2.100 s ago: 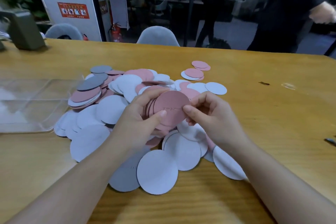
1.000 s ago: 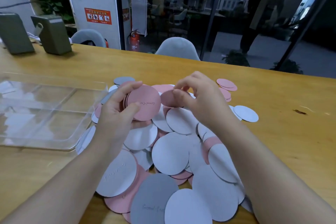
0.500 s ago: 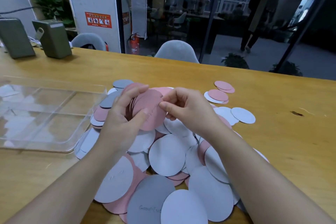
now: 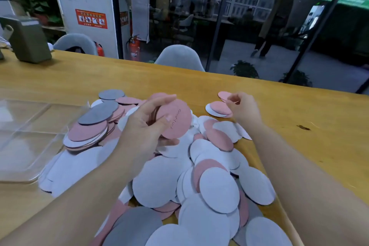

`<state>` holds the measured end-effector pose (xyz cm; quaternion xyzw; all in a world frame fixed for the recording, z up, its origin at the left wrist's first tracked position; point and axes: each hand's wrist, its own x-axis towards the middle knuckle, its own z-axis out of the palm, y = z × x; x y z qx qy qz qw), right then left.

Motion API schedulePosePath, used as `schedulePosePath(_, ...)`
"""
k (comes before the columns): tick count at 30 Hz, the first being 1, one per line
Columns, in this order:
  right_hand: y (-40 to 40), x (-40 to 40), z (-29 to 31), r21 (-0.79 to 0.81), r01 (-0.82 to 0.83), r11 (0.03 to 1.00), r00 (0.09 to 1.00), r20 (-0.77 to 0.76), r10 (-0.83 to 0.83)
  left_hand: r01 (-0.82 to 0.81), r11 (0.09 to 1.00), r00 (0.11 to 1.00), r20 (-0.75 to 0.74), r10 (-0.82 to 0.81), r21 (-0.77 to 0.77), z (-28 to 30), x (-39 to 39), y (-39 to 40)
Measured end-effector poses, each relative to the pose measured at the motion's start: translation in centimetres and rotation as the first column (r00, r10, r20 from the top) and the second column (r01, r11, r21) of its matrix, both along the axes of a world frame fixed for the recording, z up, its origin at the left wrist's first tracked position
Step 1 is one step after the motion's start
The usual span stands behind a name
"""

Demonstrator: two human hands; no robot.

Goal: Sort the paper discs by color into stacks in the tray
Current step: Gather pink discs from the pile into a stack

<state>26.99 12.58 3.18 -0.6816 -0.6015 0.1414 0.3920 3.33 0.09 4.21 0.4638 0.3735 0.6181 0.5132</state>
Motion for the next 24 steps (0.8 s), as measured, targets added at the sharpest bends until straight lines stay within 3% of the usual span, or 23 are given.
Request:
schedulePosePath(4,2.9,2.5,-0.7,-0.037,0.095,0.995,0.977,0.193,-0.086,0.002,1.0,0.999,-0.049,-0.001,0.017,-0.7,0.7,0.6)
schedulePosePath(9,6.2,4.3,-1.0,-0.23,-0.013,0.973,0.891,0.439,0.116,0.034,0.999,0.994,-0.108,-0.034,0.007,-1.7,0.4,0.5)
schedulePosePath(14,7.5,4.3,-0.6,-0.474,-0.052,0.879,0.855,0.434,0.285,0.05,0.999,0.996,-0.079,-0.049,0.014,-2.1,0.4,0.5)
schedulePosePath(19,6.9,4.3,-0.8,-0.339,-0.059,0.939,0.901,0.388,0.197,0.021,1.0,0.996,-0.084,-0.02,0.01,-2.0,0.5,0.6)
schedulePosePath(24,5.8,3.2,-0.2,-0.336,0.084,0.938,0.763,0.627,0.156,0.034,0.999,0.996,-0.077,-0.033,0.012,-1.9,0.6,0.5)
